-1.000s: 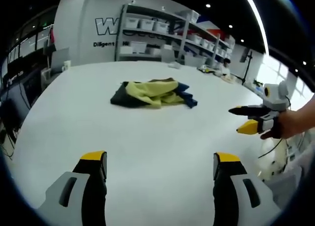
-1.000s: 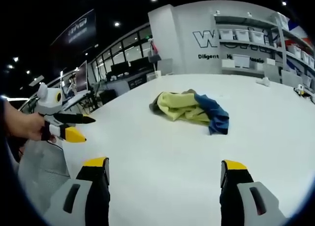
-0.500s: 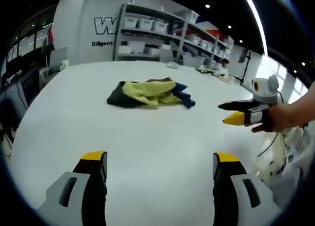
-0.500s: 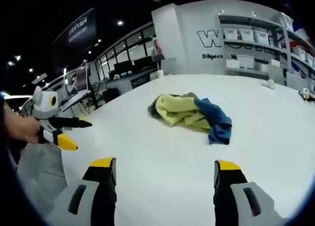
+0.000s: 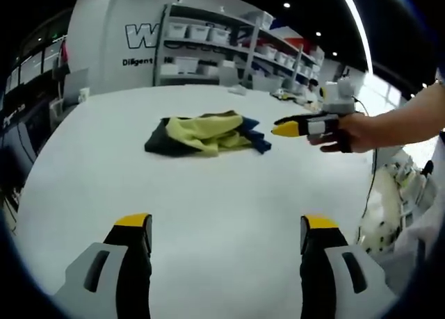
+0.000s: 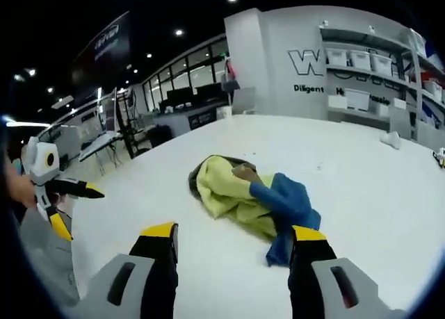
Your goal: Fold the garment on the visible template until the final outline fits inside the template.
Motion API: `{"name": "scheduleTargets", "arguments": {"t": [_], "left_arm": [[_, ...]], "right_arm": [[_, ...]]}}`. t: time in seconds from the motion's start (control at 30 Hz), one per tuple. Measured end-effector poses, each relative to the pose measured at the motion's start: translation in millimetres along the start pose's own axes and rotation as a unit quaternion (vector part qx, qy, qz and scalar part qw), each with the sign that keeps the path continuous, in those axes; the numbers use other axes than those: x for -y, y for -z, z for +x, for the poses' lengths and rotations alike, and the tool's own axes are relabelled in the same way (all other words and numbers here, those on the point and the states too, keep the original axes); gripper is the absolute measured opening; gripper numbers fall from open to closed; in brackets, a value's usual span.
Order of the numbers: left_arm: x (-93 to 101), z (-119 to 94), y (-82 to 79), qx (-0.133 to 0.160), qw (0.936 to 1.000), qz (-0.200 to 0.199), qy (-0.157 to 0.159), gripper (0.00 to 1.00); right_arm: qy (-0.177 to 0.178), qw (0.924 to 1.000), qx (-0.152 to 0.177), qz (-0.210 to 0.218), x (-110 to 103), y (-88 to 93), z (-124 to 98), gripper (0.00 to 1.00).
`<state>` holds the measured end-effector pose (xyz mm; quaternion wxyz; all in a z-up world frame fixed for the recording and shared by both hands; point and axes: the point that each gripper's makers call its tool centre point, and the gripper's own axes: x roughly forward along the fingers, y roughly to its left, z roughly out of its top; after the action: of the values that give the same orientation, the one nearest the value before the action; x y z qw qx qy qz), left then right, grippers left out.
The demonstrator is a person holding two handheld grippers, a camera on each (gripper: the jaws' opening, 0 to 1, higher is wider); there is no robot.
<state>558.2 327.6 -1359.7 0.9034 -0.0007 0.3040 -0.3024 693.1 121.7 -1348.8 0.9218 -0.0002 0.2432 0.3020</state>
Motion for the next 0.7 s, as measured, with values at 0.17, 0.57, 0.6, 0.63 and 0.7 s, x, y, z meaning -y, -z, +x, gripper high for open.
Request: {"name": "scheduleTargets", "arguments": {"t": [0.17,0.57,0.6,0.63,0.7], "left_arm": [[0.9,1.0,-2.2,-0.003,1.0,0.006,0.002,0.88],[-4.8,5.8,-3.8,-0.011,0.9999,0.003,-0.001,0.88],[-5.1,6.2,-4.2,-0.01,0.9999,0.003,-0.001,0.88],[-5.8,7.1,-4.5,-0.011,0.9999,0.004,-0.001,0.88],[-7.6,8.5,-4.0,-0.014,0.9999,0.003,-0.002,0.88]], "right_arm": [[-0.017,0.9997,-0.017,0.0,19.9,-7.9,19.2,0.48],[-0.063,0.9947,-0.08,-0.015,45.3,7.4,42.5,0.27],[-0.068,0.994,-0.083,-0.018,44.7,8.1,42.7,0.26],[-0.075,0.9932,-0.087,-0.017,45.2,10.0,43.6,0.25],[-0.082,0.9917,-0.096,-0.023,45.0,12.7,43.3,0.22]]}}
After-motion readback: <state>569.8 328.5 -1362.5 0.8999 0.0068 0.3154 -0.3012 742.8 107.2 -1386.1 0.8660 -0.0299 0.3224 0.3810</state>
